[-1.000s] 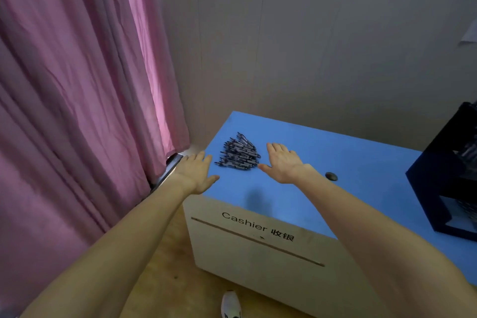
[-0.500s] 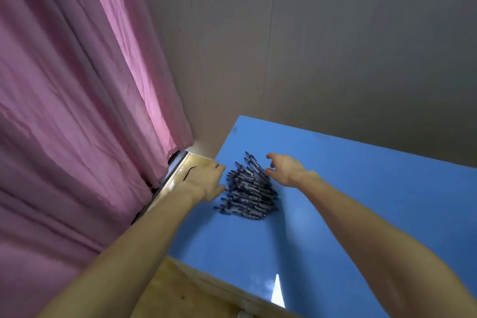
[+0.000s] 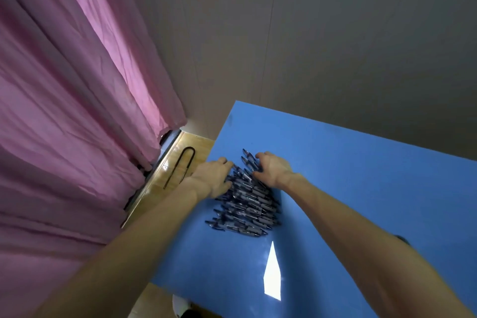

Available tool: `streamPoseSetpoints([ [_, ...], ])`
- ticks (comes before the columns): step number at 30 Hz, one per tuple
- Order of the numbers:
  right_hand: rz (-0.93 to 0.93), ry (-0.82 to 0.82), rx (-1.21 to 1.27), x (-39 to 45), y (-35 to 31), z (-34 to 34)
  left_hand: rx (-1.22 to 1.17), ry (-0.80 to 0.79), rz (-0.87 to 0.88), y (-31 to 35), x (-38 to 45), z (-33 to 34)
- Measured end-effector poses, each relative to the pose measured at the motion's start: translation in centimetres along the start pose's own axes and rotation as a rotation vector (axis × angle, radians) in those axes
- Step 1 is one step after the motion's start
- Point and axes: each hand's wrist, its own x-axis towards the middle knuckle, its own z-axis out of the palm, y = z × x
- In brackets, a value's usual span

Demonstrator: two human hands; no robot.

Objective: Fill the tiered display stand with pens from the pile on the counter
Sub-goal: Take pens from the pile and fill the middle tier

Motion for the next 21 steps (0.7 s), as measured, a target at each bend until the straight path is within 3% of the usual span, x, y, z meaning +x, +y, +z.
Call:
streamPoseSetpoints([
  [10,0.067,-0.138,-0.191,1.2,-0.7,-1.4,-0.026,-0.028,0.062,-0.4,2.9,-0.5],
  [15,0.141,-0.103,-0.283,1.6,-1.0,-1.9,-0.012,-0.043,0.088,-0.4,4.1,-0.7],
  [21,0.249,-0.021,-0.213,2.0,0.6,-2.3,-0.002,-0.018,0.084,0.0,5.8,-1.3],
])
